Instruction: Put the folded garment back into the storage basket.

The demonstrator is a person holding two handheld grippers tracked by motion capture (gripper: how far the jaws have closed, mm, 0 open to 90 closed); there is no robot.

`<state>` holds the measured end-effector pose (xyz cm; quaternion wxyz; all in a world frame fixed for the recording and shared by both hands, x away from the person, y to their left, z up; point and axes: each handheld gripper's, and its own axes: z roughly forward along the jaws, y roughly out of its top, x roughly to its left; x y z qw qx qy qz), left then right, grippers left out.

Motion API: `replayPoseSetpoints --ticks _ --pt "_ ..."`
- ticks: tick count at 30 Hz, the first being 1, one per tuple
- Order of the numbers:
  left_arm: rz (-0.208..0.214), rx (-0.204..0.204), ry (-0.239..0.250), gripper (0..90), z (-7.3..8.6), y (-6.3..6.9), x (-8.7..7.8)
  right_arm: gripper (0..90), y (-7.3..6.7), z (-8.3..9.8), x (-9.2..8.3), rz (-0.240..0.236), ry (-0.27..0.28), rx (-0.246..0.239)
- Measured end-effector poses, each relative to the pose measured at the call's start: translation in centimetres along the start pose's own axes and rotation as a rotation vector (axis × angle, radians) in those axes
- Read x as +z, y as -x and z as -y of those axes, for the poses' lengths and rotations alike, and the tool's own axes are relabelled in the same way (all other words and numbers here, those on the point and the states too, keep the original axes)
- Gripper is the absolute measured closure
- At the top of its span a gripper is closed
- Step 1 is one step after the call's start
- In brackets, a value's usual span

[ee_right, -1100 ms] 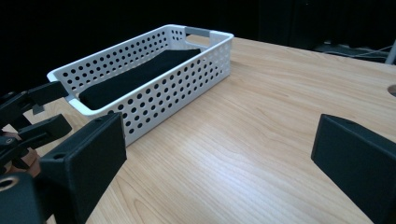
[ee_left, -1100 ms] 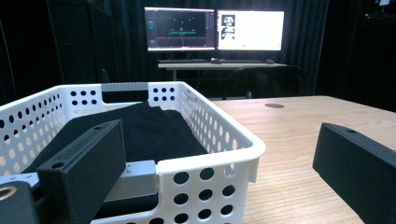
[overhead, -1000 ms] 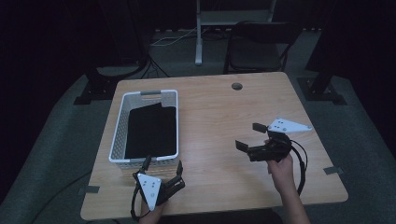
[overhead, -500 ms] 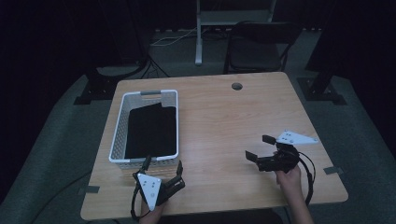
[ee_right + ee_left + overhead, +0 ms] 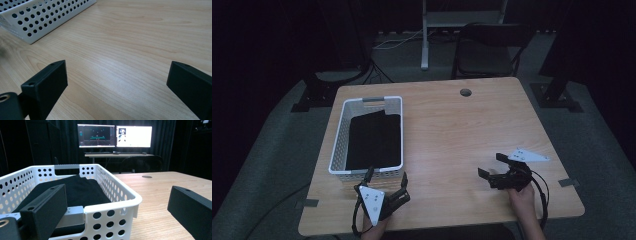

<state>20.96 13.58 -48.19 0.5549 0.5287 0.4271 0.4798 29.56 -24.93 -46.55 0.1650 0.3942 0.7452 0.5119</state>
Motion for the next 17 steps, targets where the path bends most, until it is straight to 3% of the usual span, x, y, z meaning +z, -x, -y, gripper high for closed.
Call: replayPoseSetpoints --ticks 4,5,17 --pt "0.0 0.0 0.001 3.7 0.0 0.0 0.0 3.0 -0.2 0.0 0.3 0.03 -0.022 -0.002" --pt "0.0 0.0 0.0 3.7 0.0 0.0 0.0 3.0 -0.3 0.0 0.5 0.057 -0.038 -0.02" --pt "0.0 0.0 -0.002 3.7 0.0 0.0 0.0 3.0 -1.0 0.0 1.2 0.094 -0.094 -0.074"
